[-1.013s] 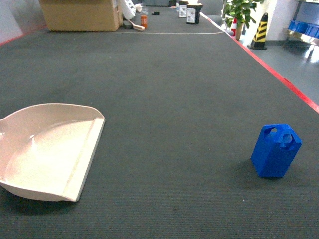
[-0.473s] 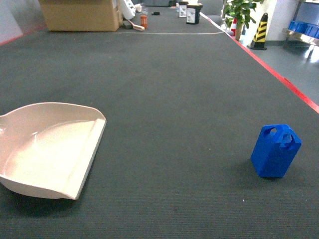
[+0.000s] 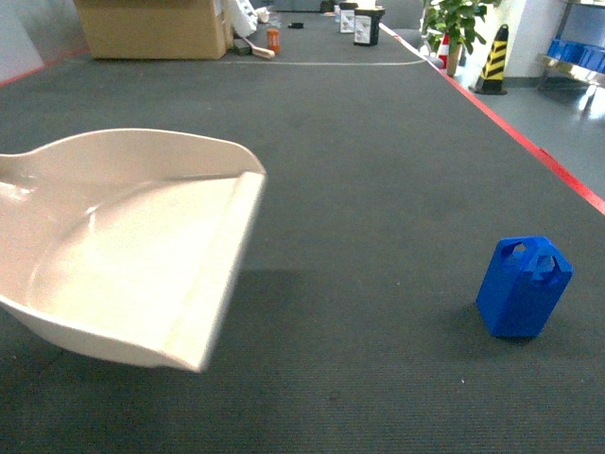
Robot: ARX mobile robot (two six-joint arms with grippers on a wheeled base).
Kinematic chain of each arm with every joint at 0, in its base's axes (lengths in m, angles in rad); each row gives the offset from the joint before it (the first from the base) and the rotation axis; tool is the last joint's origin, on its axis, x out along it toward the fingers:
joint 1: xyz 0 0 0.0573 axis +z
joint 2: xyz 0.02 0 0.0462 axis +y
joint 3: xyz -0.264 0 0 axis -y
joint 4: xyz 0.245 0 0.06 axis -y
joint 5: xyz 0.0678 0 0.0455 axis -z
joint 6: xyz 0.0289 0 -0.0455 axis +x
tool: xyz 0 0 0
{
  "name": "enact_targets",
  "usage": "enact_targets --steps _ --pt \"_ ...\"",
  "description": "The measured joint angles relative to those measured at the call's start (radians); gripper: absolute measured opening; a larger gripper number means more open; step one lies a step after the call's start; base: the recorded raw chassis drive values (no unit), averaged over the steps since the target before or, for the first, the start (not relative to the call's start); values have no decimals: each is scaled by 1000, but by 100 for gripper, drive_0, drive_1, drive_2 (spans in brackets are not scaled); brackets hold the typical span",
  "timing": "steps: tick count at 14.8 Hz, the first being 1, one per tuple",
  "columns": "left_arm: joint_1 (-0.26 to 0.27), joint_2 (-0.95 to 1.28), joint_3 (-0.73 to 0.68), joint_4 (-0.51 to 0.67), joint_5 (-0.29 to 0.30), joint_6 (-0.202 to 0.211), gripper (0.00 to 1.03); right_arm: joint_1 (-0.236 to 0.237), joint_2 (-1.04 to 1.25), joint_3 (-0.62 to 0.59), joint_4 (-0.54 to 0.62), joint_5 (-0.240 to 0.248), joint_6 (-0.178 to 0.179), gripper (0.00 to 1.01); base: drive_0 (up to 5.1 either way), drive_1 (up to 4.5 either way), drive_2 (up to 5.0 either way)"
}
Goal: Place part in tray to right shelf
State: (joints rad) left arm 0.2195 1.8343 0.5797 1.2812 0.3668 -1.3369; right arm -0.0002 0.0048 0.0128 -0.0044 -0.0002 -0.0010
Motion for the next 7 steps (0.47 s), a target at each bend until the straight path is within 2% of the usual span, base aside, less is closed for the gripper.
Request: enact_targets --steps 1,3,6,7 --pt "-64 -48 -47 0 -28 1 15 0 0 0 0 0 0 98 0 0 0" --pt "-203 -108 -113 5 -156 -12 15 0 0 0 0 0 0 98 0 0 0" --pt "-372 -135 -188 -2 -290 -34 15 0 0 0 0 0 0 98 0 0 0" --pt "-412 -133 -188 -1 -325 -43 14 0 0 0 0 0 0 98 0 0 0"
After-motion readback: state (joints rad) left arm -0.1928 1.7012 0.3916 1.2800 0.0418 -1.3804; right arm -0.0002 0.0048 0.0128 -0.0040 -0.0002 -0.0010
